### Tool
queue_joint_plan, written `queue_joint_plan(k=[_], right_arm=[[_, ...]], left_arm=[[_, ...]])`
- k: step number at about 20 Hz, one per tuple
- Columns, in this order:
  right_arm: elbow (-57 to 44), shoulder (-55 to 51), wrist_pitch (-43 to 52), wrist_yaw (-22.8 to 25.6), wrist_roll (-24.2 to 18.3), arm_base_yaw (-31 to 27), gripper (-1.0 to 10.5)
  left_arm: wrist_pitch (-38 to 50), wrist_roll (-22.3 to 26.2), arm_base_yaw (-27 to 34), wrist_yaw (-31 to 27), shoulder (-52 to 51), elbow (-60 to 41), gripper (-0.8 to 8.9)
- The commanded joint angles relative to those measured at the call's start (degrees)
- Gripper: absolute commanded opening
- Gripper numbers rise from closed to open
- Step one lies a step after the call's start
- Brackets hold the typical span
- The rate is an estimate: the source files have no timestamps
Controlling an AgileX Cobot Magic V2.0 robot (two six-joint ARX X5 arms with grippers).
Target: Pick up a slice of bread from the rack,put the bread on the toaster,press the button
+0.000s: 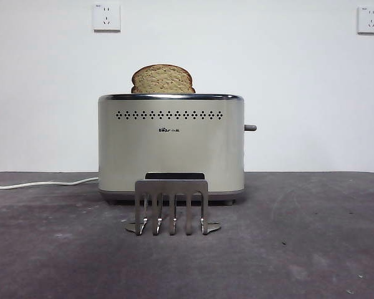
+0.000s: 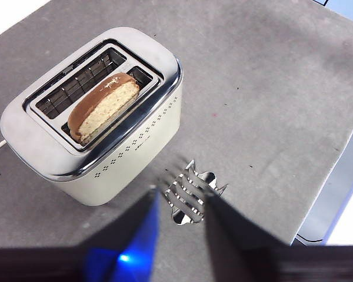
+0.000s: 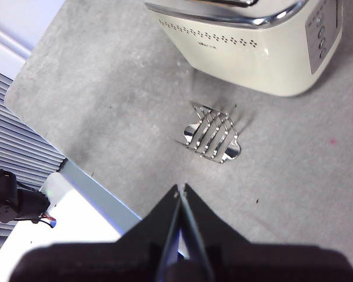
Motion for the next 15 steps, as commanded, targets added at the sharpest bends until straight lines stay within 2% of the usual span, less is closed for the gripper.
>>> queue_joint_plan(k=[1,13,15], right_arm=[[-0.46,-0.17,0.11,0.07,-0.59,0.00,0.0],[-0.46,-0.17,0.11,0.28,-0.70,-0.11,0.0],[-0.46,-0.17,0.11,0.28,-0.70,-0.11,0.0]], left_arm=[[-2.71,-0.37,-0.17,-0.04,0.02,-0.31,-0.05],[-2.71,-0.35,-0.17,-0.09,0.04,-0.31,-0.03],[-2.21,-0.22,0.68,-1.53,-0.74,-0.33,-0.04]])
